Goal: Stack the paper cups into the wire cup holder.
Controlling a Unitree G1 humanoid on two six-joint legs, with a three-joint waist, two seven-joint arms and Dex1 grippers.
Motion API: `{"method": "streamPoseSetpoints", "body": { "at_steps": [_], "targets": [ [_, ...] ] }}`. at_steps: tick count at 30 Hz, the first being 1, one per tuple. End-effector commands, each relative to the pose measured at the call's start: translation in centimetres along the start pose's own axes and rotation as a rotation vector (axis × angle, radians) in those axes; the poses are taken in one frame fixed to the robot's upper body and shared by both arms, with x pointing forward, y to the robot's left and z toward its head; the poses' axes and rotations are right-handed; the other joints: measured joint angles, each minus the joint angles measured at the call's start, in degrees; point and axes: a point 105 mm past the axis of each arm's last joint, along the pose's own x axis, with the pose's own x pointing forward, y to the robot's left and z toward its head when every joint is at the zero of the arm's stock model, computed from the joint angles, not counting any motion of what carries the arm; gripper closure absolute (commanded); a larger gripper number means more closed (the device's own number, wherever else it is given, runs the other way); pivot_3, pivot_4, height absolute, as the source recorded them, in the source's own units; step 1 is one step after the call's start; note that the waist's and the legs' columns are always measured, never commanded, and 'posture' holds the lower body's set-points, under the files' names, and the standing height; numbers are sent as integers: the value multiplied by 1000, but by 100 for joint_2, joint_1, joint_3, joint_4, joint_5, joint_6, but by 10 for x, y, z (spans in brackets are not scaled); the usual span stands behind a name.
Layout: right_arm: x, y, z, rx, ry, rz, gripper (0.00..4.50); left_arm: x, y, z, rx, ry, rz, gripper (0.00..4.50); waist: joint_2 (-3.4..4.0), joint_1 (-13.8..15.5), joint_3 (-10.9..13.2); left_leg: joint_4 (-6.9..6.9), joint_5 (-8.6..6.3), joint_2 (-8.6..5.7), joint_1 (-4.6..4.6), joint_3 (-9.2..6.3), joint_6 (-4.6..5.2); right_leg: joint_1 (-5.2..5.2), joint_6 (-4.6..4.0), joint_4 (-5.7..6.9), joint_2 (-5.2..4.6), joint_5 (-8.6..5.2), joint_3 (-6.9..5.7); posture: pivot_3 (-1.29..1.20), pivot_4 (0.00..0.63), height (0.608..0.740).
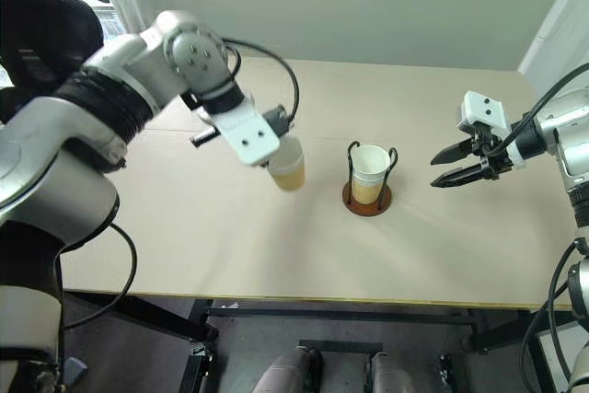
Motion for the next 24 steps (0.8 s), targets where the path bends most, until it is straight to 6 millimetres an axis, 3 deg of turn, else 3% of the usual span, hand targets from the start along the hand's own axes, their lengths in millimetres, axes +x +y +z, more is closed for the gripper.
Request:
{"method": "streamPoseSetpoints", "body": {
  "at_steps": [1, 11, 19, 24],
  "targets": [
    [-16, -10, 6, -30, 6, -63, 2168, -30, 16, 0, -37, 36, 76, 4475, 0, 0, 0, -2, -1, 0, 0, 0, 0, 0, 0, -2, 0, 0, 0, 0, 150, 740],
    [-25, -20, -7, -7, 50, -107, 2168, -65, 59, 14, -83, 66, 274, 4475, 1, 6, 1, -12, -4, 3, -9, 2, 64, -1, 40, -50, 4, 22, -1, 0, 150, 740],
    [-29, -21, -16, 13, 78, -119, 2168, -72, 85, 41, -71, -33, 363, 4475, 5, 21, 3, -8, -41, 4, -10, 11, 78, -2, 58, -59, 4, 21, 1, 0, 150, 740],
    [-29, -20, -15, 10, 73, -119, 2168, -68, 88, 54, -58, -117, 343, 4475, 6, 19, 4, -8, -49, 8, -8, 12, 79, -1, 60, -59, 4, 16, 2, 0, 150, 740]
  ]
}}
